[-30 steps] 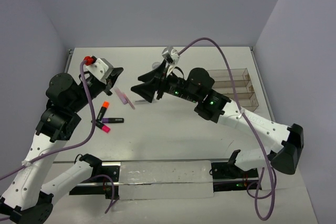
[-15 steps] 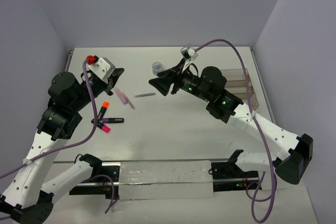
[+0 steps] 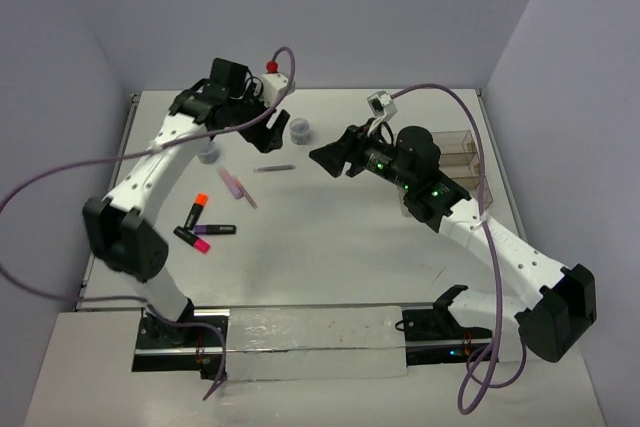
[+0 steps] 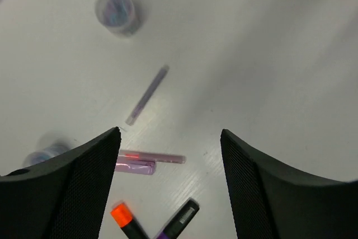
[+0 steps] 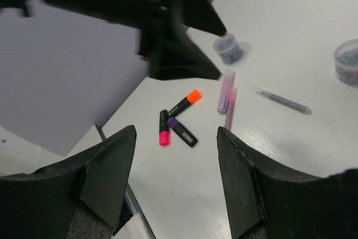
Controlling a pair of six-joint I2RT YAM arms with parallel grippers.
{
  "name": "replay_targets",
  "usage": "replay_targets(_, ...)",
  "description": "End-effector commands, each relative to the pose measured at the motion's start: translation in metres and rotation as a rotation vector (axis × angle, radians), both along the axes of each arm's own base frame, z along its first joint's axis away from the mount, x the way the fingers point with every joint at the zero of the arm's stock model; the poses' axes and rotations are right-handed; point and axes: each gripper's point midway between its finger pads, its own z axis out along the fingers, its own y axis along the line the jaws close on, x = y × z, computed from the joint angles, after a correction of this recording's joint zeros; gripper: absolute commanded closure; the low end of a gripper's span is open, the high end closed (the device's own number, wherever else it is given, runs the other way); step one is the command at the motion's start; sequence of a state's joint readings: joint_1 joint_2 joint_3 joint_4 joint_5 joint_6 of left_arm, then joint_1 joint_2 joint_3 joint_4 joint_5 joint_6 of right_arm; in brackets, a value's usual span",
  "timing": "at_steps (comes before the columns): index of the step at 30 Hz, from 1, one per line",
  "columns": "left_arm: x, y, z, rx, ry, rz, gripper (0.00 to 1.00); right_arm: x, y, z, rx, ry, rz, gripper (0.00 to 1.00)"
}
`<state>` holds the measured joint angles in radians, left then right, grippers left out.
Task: Sort the stationery into containers
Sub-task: Move the pen to the center of the board.
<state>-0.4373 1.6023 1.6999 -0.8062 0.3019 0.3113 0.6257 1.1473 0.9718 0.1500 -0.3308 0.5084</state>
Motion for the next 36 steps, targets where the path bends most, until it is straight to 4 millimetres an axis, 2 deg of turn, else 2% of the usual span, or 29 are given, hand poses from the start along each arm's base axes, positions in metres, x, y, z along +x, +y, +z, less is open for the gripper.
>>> replay_targets(1,0.019,0.007,-0.06,0.096,0.189,-0.095,0.19,-0.009,-0.017,0.017,0.043,-0.041,0.003,0.33)
replay_targets(2,0.032,0.008,-0.076,0.106,0.205,-0.114,0.18,-0.01,-0.019,0.015,0.032,-0.041,-0.003,0.33)
replay_targets(3,0.037,0.004,-0.069,0.089,0.183,-0.122,0.18,-0.009,-0.021,0.013,0.027,-0.041,-0.006,0.33)
replay_targets(4,0.056,0.005,-0.089,0.092,0.209,-0.127,0.18,-0.01,-0.024,0.007,0.008,-0.029,-0.018,0.33)
replay_targets(5,0.062,0.001,-0.096,0.069,0.228,-0.151,0.17,-0.01,-0.026,0.005,-0.002,-0.03,-0.027,0.33)
replay_targets(6,0.071,0.004,-0.122,0.069,0.288,-0.151,0.17,-0.009,-0.03,0.002,-0.016,-0.034,-0.038,0.33)
replay_targets(8,0.086,0.004,-0.131,0.059,0.28,-0.16,0.13,-0.009,-0.036,-0.006,-0.044,-0.026,-0.058,0.33)
replay_targets(9,0.102,0.007,-0.146,0.07,0.248,-0.138,0.13,-0.008,-0.039,-0.008,-0.052,-0.023,-0.07,0.33)
replay_targets(11,0.131,0.014,-0.159,0.091,0.16,-0.091,0.11,-0.007,-0.043,-0.011,-0.061,-0.021,-0.082,0.33)
replay_targets(12,0.131,0.016,-0.167,0.097,0.168,-0.088,0.11,-0.007,-0.044,-0.012,-0.065,-0.017,-0.084,0.33)
replay_targets(14,0.143,0.02,-0.183,0.105,0.162,-0.08,0.11,-0.005,-0.046,-0.013,-0.079,-0.014,-0.091,0.33)
replay_targets(15,0.145,0.022,-0.197,0.102,0.194,-0.077,0.11,-0.004,-0.047,-0.014,-0.088,-0.014,-0.095,0.33)
replay_targets(19,0.138,0.021,-0.219,0.097,0.252,-0.1,0.11,-0.002,-0.051,-0.019,-0.113,0.003,-0.111,0.33)
replay_targets(21,0.143,0.02,-0.224,0.092,0.23,-0.104,0.12,-0.002,-0.051,-0.019,-0.111,0.007,-0.111,0.33)
replay_targets(25,0.138,0.021,-0.248,0.105,0.296,-0.098,0.17,-0.001,-0.052,-0.019,-0.108,0.014,-0.118,0.33)
replay_targets(28,0.134,0.026,-0.265,0.129,0.337,-0.075,0.36,-0.001,-0.053,-0.02,-0.111,0.014,-0.122,0.33)
replay_targets(29,0.132,0.026,-0.269,0.128,0.351,-0.069,0.47,0.0,-0.053,-0.022,-0.114,0.019,-0.124,0.33)
replay_targets(30,0.132,0.026,-0.268,0.124,0.351,-0.071,0.47,0.0,-0.053,-0.022,-0.114,0.021,-0.126,0.33)
replay_targets(32,0.124,0.024,-0.272,0.113,0.375,-0.079,0.69,0.001,-0.053,-0.025,-0.118,0.03,-0.127,0.33)
replay_targets(33,0.123,0.023,-0.271,0.11,0.373,-0.082,0.74,0.0,-0.054,-0.024,-0.118,0.029,-0.127,0.33)
replay_targets(36,0.114,0.022,-0.279,0.125,0.387,-0.082,0.77,0.0,-0.056,-0.025,-0.118,0.029,-0.136,0.33)
